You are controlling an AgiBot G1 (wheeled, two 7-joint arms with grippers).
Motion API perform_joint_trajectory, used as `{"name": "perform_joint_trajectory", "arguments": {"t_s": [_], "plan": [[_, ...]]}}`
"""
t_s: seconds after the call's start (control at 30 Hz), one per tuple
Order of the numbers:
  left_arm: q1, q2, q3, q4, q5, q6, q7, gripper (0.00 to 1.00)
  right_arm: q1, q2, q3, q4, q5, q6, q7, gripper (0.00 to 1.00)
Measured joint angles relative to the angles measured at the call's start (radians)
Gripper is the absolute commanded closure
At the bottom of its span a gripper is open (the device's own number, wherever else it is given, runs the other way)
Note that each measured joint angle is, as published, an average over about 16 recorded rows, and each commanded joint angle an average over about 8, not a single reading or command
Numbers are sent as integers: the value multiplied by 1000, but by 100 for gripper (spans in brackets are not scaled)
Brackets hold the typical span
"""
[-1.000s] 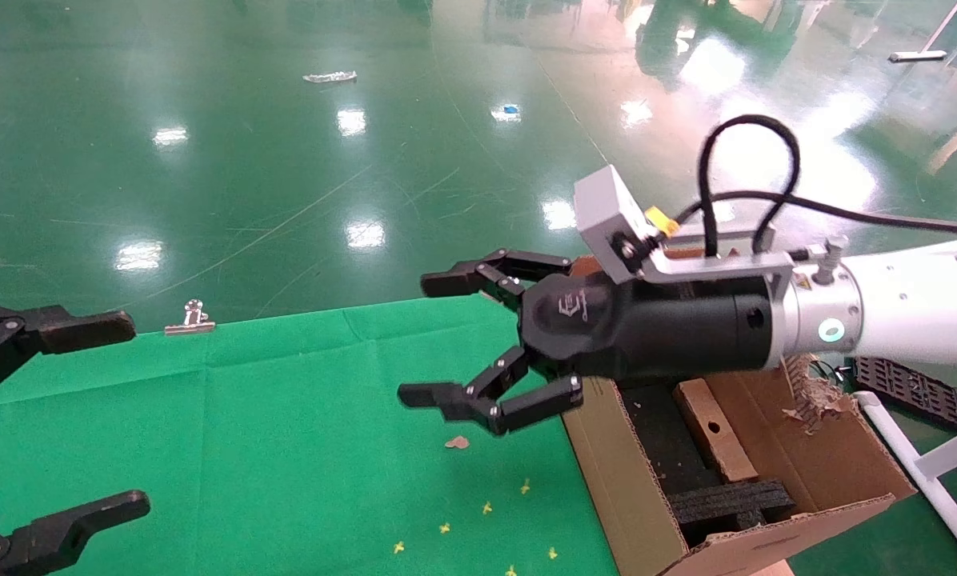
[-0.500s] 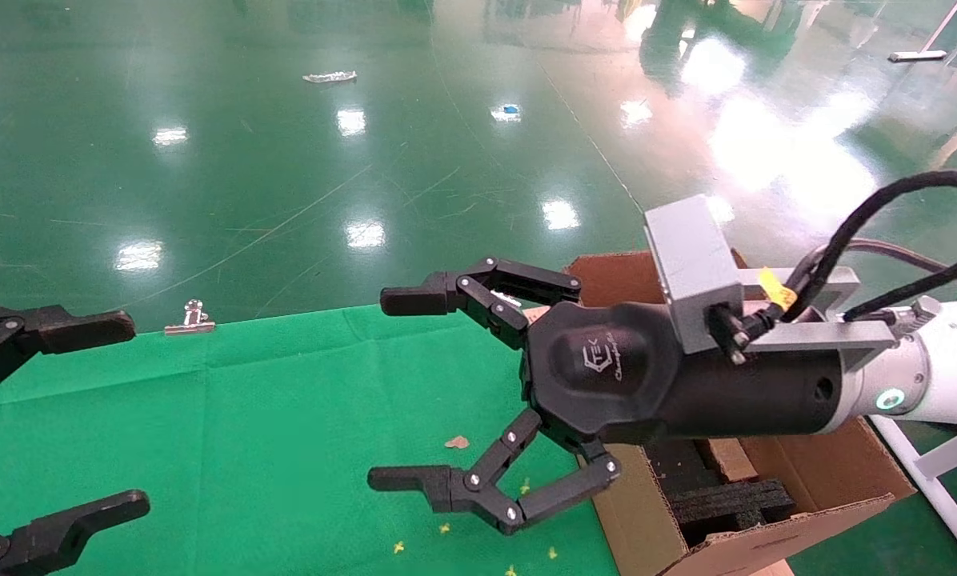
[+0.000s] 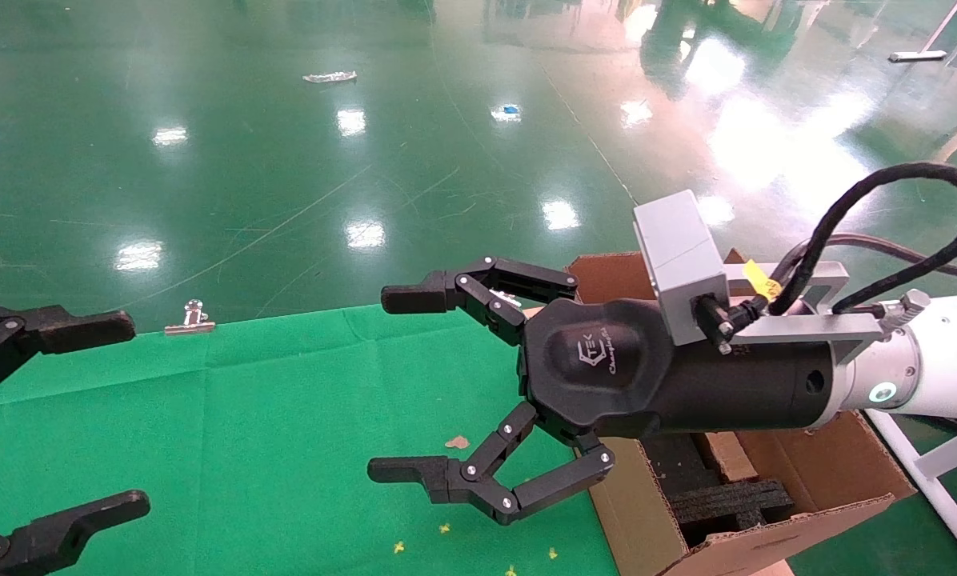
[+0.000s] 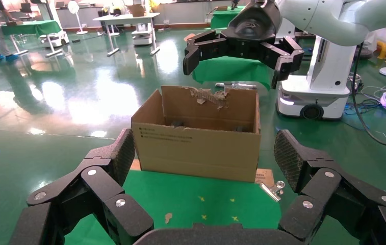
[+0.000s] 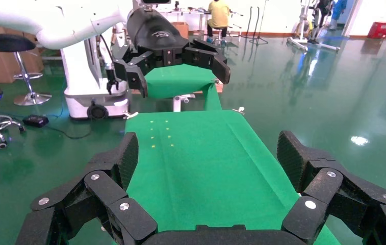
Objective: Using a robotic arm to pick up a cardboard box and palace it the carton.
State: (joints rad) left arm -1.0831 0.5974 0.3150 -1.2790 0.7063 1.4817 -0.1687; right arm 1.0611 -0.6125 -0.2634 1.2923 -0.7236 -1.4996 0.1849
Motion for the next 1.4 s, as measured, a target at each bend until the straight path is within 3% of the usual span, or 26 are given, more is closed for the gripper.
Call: {"name": "perform_joint_trajectory", "arguments": {"t_s": [1.4], "plan": [[0,0,0,0,0,0,0,0,15,2,-19,-10,-8,5,4,0]]}}
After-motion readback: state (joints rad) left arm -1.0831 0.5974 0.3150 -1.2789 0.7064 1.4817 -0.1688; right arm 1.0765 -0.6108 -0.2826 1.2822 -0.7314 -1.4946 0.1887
